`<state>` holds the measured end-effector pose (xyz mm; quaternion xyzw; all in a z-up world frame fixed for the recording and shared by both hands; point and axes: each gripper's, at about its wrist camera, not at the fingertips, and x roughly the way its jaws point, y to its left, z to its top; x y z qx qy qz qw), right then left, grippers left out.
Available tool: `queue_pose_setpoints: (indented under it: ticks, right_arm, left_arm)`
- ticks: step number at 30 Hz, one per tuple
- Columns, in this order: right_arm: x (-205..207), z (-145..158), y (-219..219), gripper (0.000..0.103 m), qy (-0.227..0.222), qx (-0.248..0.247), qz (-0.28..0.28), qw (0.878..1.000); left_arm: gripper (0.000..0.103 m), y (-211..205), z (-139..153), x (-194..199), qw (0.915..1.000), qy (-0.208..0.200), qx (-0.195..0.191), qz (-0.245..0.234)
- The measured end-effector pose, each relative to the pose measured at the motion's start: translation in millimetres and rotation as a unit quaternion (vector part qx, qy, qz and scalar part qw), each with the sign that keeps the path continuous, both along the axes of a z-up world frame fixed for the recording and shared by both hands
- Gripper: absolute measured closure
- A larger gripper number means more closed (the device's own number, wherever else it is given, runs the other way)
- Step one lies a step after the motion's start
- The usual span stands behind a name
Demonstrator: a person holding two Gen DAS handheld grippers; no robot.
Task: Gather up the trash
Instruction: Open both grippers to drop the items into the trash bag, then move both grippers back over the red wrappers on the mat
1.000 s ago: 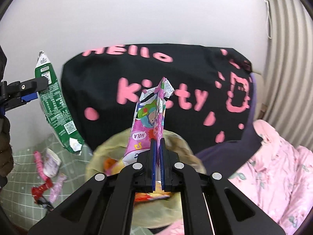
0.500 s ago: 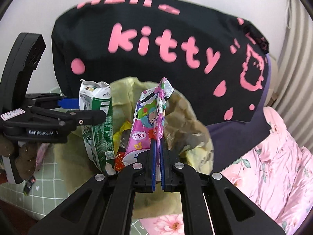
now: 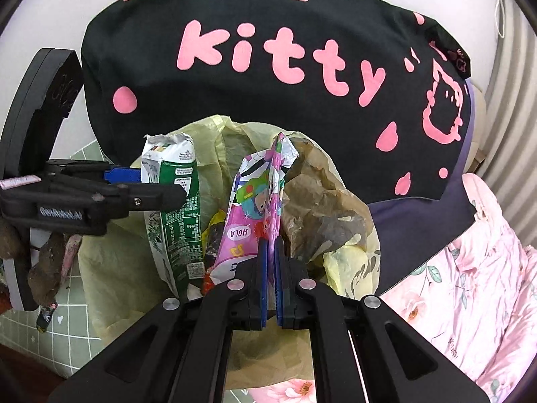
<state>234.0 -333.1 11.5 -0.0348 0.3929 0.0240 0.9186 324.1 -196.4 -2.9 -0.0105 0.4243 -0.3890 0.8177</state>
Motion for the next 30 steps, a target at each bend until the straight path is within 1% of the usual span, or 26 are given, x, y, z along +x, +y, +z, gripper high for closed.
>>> queue_pose_setpoints:
  ticks: [3,5,7,8,12,14,17,22,24,27,30]
  right_arm:
    - [-2.5,0.5,0.2,0.097,-0.004,0.002,-0.007,1.0]
    - [-3.8,0.5,0.6,0.091,-0.006,0.0,-0.011,1.0]
    - [-6.8,2.1,2.4,0.073,-0.011,0.002,-0.013,1.0]
    - [-8.5,3.2,3.6,0.072,-0.015,0.004,-0.013,1.0]
    - [-13.5,7.1,9.7,0.072,-0.023,-0.003,-0.02,1.0]
    - [-16.0,9.8,12.6,0.072,-0.028,-0.001,-0.023,0.999]
    - [-21.5,15.3,20.8,0.071,-0.038,0.003,-0.022,0.999]
    - [-27.2,23.3,39.9,0.071,-0.055,0.011,-0.009,0.998]
    - [-29.2,26.8,52.4,0.07,-0.062,0.015,0.003,0.998]
    - [-30.8,32.0,75.9,0.07,-0.072,0.028,0.03,0.997]
    - [-32.8,36.0,100.1,0.07,-0.08,0.041,0.057,0.994]
  left_arm:
    - [0.037,12.4,10.1,-1.3,0.9999,-0.002,-0.016,0.003]
    - [0.031,18.8,18.0,-2.6,0.9997,-0.004,-0.022,0.009]
    - [0.031,29.3,26.3,-5.0,0.9993,-0.009,-0.031,0.017]
    - [0.031,32.4,28.9,-6.1,0.9992,-0.012,-0.033,0.02]
    - [0.03,61.3,44.3,-14.0,0.9971,-0.031,-0.046,0.052]
    - [0.03,70.4,47.5,-17.1,0.996,-0.035,-0.048,0.067]
    - [0.03,94.8,47.9,-21.8,0.9934,-0.038,-0.046,0.097]
    - [0.03,146.1,32.3,-30.3,0.9858,-0.029,-0.037,0.161]
    - [0.03,165.3,25.9,-35.9,0.9824,-0.03,-0.028,0.182]
    - [0.03,195.6,15.9,-46.1,0.9766,-0.034,-0.004,0.213]
    - [0.03,234.2,3.7,-56.0,0.9679,-0.025,0.005,0.25]
